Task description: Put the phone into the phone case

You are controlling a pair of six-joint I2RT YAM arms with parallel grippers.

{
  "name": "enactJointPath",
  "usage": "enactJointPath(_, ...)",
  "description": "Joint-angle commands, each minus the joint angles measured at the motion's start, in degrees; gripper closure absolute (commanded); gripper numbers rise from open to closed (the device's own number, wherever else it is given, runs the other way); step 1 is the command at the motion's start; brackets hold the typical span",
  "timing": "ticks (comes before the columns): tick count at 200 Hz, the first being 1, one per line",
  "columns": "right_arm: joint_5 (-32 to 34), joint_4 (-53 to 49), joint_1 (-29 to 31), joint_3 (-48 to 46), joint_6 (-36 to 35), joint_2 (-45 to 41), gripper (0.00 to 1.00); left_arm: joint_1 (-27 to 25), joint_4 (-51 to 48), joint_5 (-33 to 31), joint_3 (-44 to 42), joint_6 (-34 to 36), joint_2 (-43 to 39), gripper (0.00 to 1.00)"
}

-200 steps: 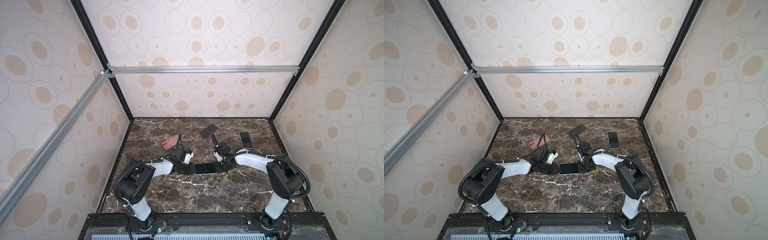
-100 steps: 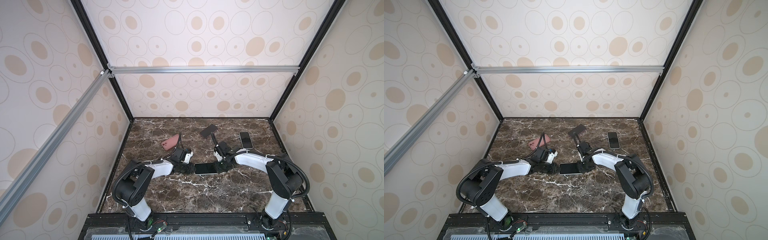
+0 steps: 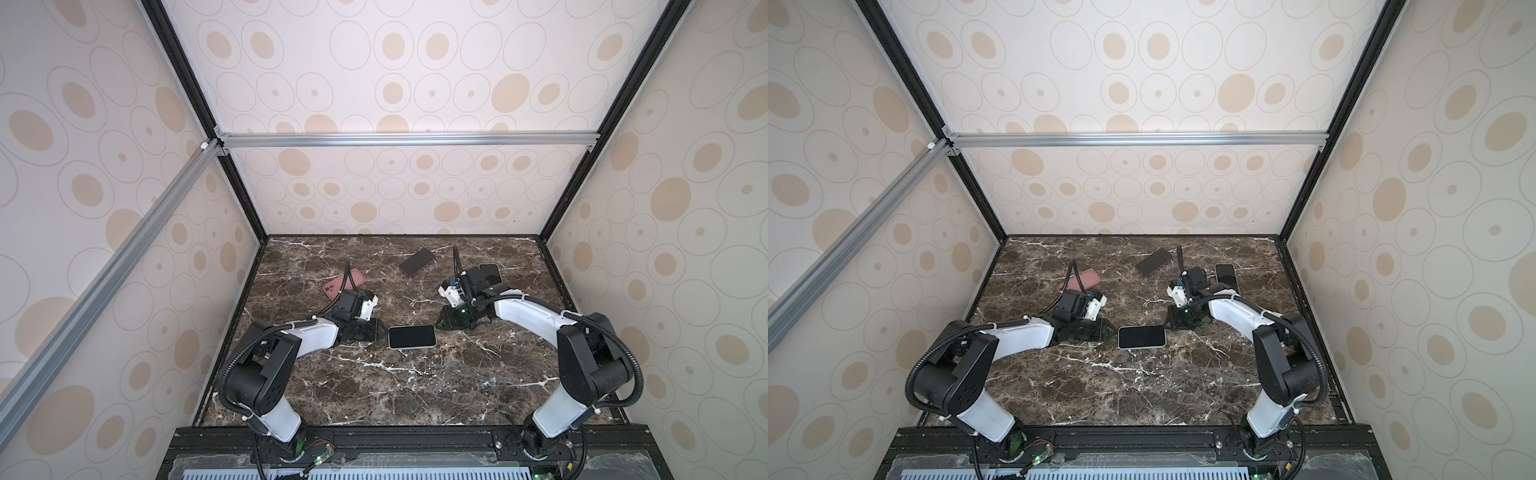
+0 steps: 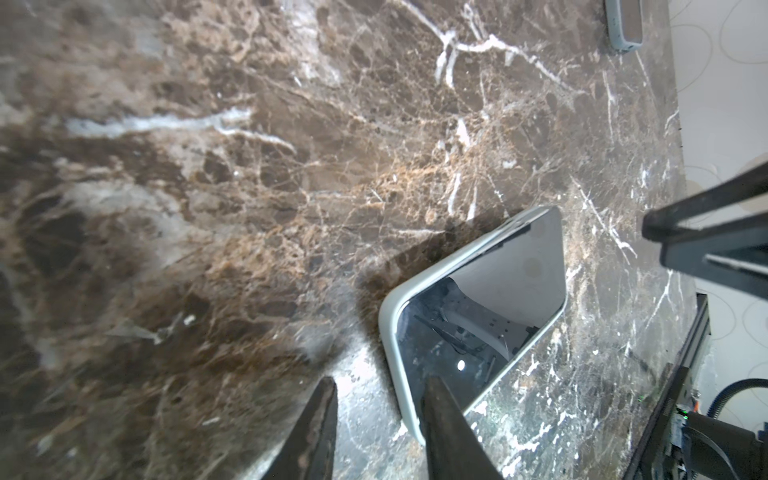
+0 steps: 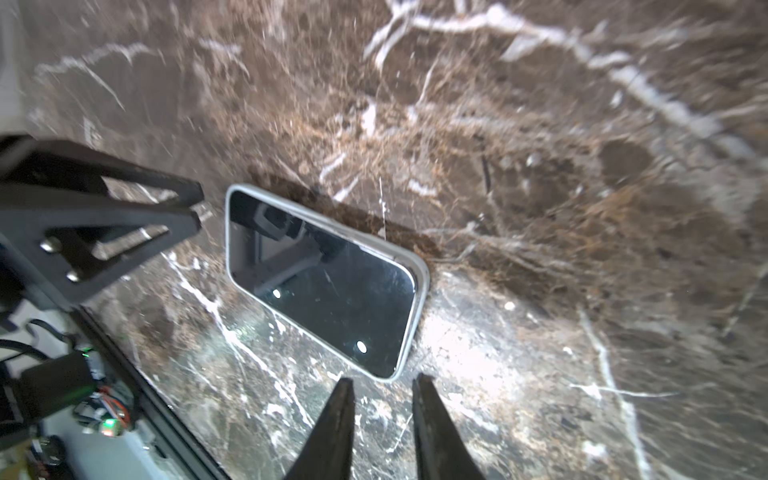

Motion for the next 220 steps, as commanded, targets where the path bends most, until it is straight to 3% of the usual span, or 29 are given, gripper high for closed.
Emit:
enactJointPath(1, -3.6, -1.2, -0.6, 1.7, -2.7, 1.2, 0.71, 0.4, 1.0, 1.6, 3.1, -0.4, 0.1, 0.65)
enactJointPath(80, -5.7, 2.1, -2.3, 2.4, -0.6, 7.8, 0.76, 0.5, 1.0, 3.3, 3.5, -0.5, 3.6, 0.69)
enactJointPath(220, -7.1, 4.7, -2.3, 1.6, 0.7, 11.9, 0.83, 0.4, 4.5, 5.7, 2.6, -2.6, 6.2, 0.76)
